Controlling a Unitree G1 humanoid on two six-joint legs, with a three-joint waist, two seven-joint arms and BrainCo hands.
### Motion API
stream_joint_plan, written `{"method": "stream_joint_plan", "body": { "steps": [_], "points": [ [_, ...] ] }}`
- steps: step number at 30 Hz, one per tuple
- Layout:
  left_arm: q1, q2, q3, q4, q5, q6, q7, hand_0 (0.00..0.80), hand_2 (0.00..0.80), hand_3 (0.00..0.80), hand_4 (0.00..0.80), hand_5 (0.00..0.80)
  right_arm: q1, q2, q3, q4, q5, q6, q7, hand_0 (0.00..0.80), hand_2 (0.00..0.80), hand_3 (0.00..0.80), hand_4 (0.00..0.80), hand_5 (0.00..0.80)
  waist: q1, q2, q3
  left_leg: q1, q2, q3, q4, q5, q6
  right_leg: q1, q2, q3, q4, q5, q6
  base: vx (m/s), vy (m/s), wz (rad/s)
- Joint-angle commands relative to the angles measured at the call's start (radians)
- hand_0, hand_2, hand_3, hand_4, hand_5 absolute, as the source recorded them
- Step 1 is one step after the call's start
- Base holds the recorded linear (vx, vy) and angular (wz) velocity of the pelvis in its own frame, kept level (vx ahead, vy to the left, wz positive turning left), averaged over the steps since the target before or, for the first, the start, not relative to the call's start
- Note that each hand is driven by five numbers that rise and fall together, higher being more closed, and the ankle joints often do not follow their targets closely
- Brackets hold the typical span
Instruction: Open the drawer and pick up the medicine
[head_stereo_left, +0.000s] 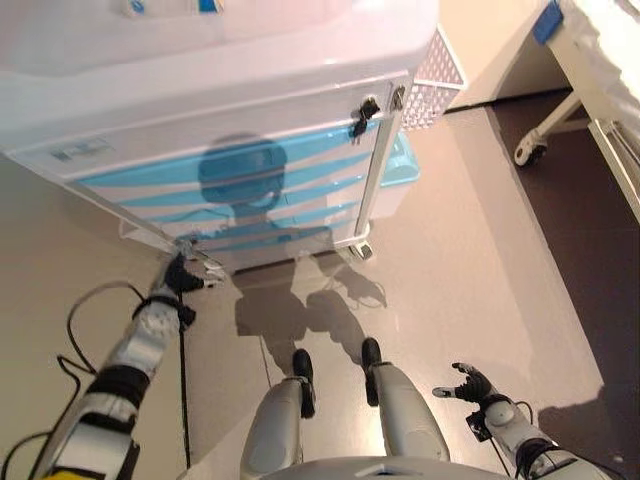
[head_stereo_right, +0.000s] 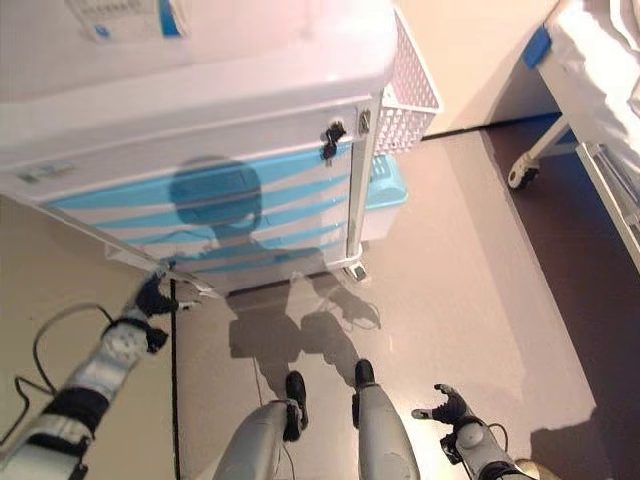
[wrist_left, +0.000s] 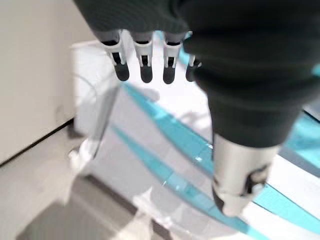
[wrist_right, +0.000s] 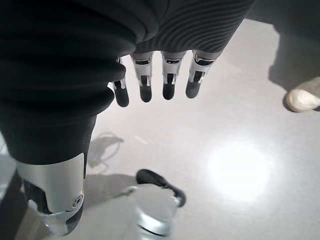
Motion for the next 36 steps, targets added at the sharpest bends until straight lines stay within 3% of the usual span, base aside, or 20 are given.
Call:
{"method": "stream_joint_plan", "body": {
  "steps": [1,5,16,20,26,28,35,36],
  "points": [
    [0.044,-0.043,0.039,-0.008,-0.057,-0.060,-0.010,0.000,0.000,0.000,0.000,0.000,0.033,-0.014,-0.039,0.036,-0.017,0.006,-0.011,0.000,0.000,0.000,0.000,0.000,-0.002,-0.023,-0.042,0.033,-0.065,-0.040,-0.064,0.006,0.033,0.084,0.005,-0.034,-0.143,0.101,0.031,0.090,-0.024,0.21],
    [0.115,-0.087,0.063,0.020,-0.083,-0.065,-0.025,0.000,0.000,0.000,0.000,0.000,0.049,-0.005,-0.051,0.044,-0.021,0.007,-0.012,0.000,0.000,0.000,0.000,0.000,0.005,-0.023,-0.071,0.082,-0.070,-0.047,-0.102,0.019,0.029,0.138,0.007,-0.046,-0.189,0.110,0.033,0.095,-0.018,0.10],
    [0.212,-0.241,0.117,0.380,-0.147,-0.034,-0.064,0.000,0.000,0.000,0.000,0.000,0.077,0.047,-0.058,0.072,-0.020,0.014,-0.019,0.000,0.000,0.000,0.000,0.000,0.020,-0.034,-0.186,0.222,-0.062,-0.050,-0.189,0.032,0.017,0.287,0.013,-0.069,-0.294,0.115,0.039,0.087,-0.008,0.05],
    [0.231,-0.287,0.115,0.519,-0.103,-0.005,-0.066,0.000,0.000,0.000,0.000,0.000,0.087,0.084,-0.054,0.098,0.006,0.017,-0.006,0.000,0.000,0.000,0.000,0.000,0.029,-0.043,-0.223,0.260,-0.058,-0.051,-0.201,0.028,0.014,0.335,0.016,-0.079,-0.321,0.112,0.038,0.048,-0.012,0.06],
    [0.243,-0.310,0.070,0.567,-0.038,0.009,-0.103,0.000,0.000,0.000,0.000,0.000,0.102,0.111,-0.040,0.126,0.038,0.024,0.043,0.000,0.000,0.000,0.000,0.000,0.033,-0.049,-0.249,0.298,-0.058,-0.060,-0.232,0.033,0.015,0.367,0.020,-0.089,-0.326,0.104,0.036,0.028,-0.011,0.02],
    [0.238,-0.313,-0.003,0.572,0.053,0.006,-0.123,0.000,0.000,0.000,0.000,0.000,0.101,0.125,-0.032,0.128,0.070,0.024,0.066,0.000,0.000,0.000,0.000,0.000,0.031,-0.051,-0.260,0.310,-0.056,-0.068,-0.259,0.044,0.014,0.371,0.022,-0.095,-0.324,0.101,0.035,-0.007,-0.010,0.16],
    [0.237,-0.330,-0.023,0.567,0.044,0.009,-0.131,0.000,0.000,0.000,0.000,0.000,0.093,0.141,-0.013,0.136,0.069,0.025,0.074,0.000,0.000,0.000,0.000,0.000,0.042,-0.056,-0.271,0.324,-0.056,-0.086,-0.287,0.062,0.015,0.380,0.022,-0.109,-0.331,0.103,0.035,-0.004,-0.008,0.06],
    [0.225,-0.324,-0.061,0.558,0.093,0.005,-0.129,0.000,0.000,0.000,0.000,0.000,0.086,0.141,-0.006,0.129,0.072,0.025,0.072,0.000,0.000,0.000,0.000,0.000,0.042,-0.057,-0.272,0.325,-0.055,-0.087,-0.296,0.068,0.013,0.381,0.023,-0.110,-0.335,0.105,0.035,-0.017,-0.017,0.07]
  ]
}}
